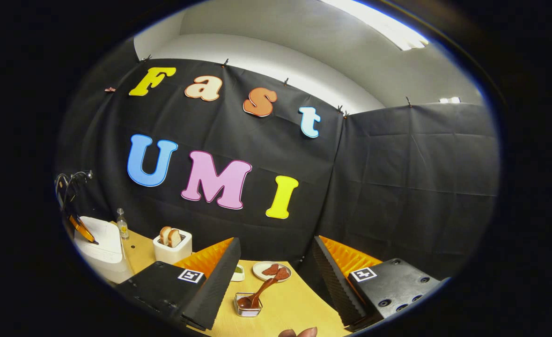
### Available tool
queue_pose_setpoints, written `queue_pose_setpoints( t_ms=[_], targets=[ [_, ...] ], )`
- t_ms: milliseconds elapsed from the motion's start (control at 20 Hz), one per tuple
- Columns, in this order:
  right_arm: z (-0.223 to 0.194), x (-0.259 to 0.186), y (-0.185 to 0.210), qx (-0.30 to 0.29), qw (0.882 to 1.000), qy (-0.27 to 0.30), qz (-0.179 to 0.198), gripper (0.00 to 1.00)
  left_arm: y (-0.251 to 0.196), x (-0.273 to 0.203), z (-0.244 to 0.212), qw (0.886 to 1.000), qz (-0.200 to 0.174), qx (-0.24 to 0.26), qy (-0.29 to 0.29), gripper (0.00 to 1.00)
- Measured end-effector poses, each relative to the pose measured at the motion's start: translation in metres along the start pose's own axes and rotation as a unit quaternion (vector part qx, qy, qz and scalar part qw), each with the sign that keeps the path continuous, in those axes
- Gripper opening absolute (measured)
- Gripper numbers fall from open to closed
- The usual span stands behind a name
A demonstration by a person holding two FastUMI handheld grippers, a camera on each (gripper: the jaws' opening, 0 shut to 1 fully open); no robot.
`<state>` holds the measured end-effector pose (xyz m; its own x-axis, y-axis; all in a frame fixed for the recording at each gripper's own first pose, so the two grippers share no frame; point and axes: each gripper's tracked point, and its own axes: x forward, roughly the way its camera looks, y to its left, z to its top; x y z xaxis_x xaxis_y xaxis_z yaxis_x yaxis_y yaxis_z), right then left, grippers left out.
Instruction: Close the left gripper, press the button to open the rice cooker; take a wooden spoon from the chopstick holder with the right hand, scoop a spoonful of rice and pour it into the rice cooker, then put the wooden spoon back into the chopstick holder.
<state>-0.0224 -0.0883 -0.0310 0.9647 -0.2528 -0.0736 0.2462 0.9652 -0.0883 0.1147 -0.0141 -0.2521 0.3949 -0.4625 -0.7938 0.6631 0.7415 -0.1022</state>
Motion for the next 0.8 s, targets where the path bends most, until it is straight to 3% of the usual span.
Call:
queue_pose_setpoints(
  t_ms=[450, 550, 650, 800],
  targets=[
    [-0.001, -0.012, 0.002, -0.005, 1.0, 0.002, -0.007, 0.97, 0.002, 0.001, -0.003, 1.0, 0.007, 0.005, 0.005, 0.08],
    [0.001, -0.017, 0.001, -0.006, 1.0, 0.001, -0.007, 0.97, 0.004, -0.009, 0.022, 0.998, 0.038, 0.018, -0.05, 0.08],
    [0.003, -0.02, -0.005, -0.005, 1.0, 0.0, -0.012, 0.97, 0.009, -0.038, 0.054, 0.986, 0.089, 0.035, -0.134, 0.08],
    [0.003, -0.025, -0.014, -0.008, 1.0, 0.002, -0.02, 0.98, 0.044, -0.102, 0.094, 0.943, 0.213, 0.023, -0.256, 0.1]
  ],
)
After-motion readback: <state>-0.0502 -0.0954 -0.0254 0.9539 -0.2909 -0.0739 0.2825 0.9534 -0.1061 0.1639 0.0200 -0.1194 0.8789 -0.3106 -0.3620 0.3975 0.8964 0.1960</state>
